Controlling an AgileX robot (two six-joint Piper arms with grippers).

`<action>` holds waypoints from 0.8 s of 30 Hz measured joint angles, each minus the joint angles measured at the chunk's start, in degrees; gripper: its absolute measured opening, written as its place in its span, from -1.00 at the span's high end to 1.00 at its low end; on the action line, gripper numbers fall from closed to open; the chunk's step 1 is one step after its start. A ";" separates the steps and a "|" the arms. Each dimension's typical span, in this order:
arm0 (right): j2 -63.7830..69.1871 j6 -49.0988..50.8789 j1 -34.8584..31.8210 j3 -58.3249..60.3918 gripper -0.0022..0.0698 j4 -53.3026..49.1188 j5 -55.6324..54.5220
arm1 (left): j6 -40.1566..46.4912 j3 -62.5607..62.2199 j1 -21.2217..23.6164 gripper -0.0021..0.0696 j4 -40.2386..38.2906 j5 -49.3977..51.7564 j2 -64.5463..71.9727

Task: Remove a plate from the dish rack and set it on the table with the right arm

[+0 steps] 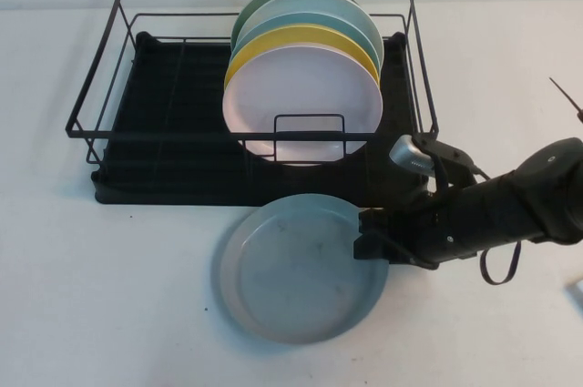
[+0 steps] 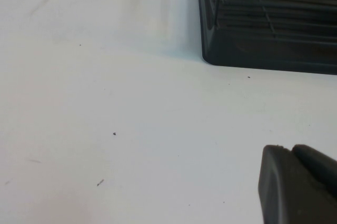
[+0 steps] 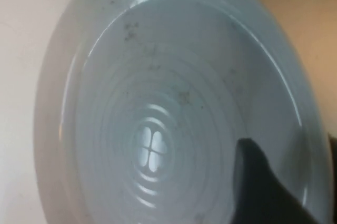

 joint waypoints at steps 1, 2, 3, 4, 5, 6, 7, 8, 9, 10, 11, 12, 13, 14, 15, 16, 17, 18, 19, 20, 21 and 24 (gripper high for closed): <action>0.00 0.00 0.00 0.00 0.26 -0.32 -0.42 | 0.00 0.00 0.00 0.95 0.00 0.00 0.00; 0.00 0.00 0.00 0.00 0.19 -0.39 -0.55 | 0.00 0.00 0.00 0.95 0.00 0.00 0.00; 0.12 0.00 0.00 0.00 0.13 -0.66 -0.55 | 0.00 0.00 0.00 0.95 0.00 0.00 0.00; 0.12 0.00 0.00 0.00 0.08 -0.78 -0.63 | 0.00 0.00 0.00 0.95 0.00 0.00 0.00; 0.12 0.16 0.00 0.00 0.05 -1.04 -0.68 | 0.00 0.00 0.00 0.95 0.00 0.00 0.00; 0.12 0.45 0.00 0.00 0.03 -1.35 -0.77 | 0.00 0.00 0.00 0.95 0.00 0.00 0.00; 0.12 0.89 0.00 0.00 0.02 -2.07 -0.77 | 0.00 0.00 0.00 0.95 0.00 0.00 0.00; -0.15 1.65 0.00 0.00 0.01 -3.14 -0.77 | 0.00 0.00 0.00 0.95 0.00 0.00 0.00; -0.59 2.90 0.00 0.00 0.01 -4.73 -0.62 | 0.00 0.00 0.00 0.95 0.00 0.00 0.00; -1.35 4.43 0.00 0.00 0.01 -6.64 -0.35 | 0.00 0.00 0.00 0.95 0.00 0.00 0.00; -2.09 5.75 0.00 0.00 0.00 -8.37 -0.04 | 0.00 0.00 0.00 0.95 0.00 0.00 0.00; -3.23 7.53 0.00 0.00 0.00 -10.76 0.33 | 0.00 0.00 0.00 0.95 0.00 0.00 0.00; -4.50 9.40 0.00 0.00 0.00 -13.25 1.00 | 0.00 0.00 0.00 0.95 0.00 0.00 0.00; -5.89 10.91 0.00 -0.02 0.00 -15.29 1.62 | 0.00 0.00 0.00 0.95 0.00 0.00 0.00; -7.35 12.64 0.00 -0.02 0.00 -17.72 2.58 | 0.00 0.00 0.00 0.95 0.00 0.00 0.00; -8.85 14.08 0.00 -0.02 0.01 -19.99 3.71 | 0.00 0.00 0.00 0.95 0.00 0.00 0.00; -10.09 15.33 0.00 -0.02 0.05 -21.65 5.00 | 0.00 0.00 0.00 0.95 0.00 0.00 0.00; -11.77 16.45 0.00 -0.02 0.12 -23.53 6.51 | 0.00 0.00 0.00 0.95 0.00 0.00 0.00; -13.54 17.48 0.00 -0.02 0.21 -25.26 8.11 | 0.00 0.00 0.00 0.95 0.00 0.00 0.00; -15.01 18.33 0.00 -0.02 0.29 -26.87 9.42 | 0.00 0.00 0.00 0.95 0.00 0.00 0.00; -16.90 18.92 0.00 -0.02 0.41 -28.33 11.07 | 0.00 0.00 0.00 0.95 0.00 0.00 0.00; -22.59 19.89 0.00 0.10 0.76 -31.63 14.68 | 0.00 0.00 0.00 0.95 0.00 0.00 0.00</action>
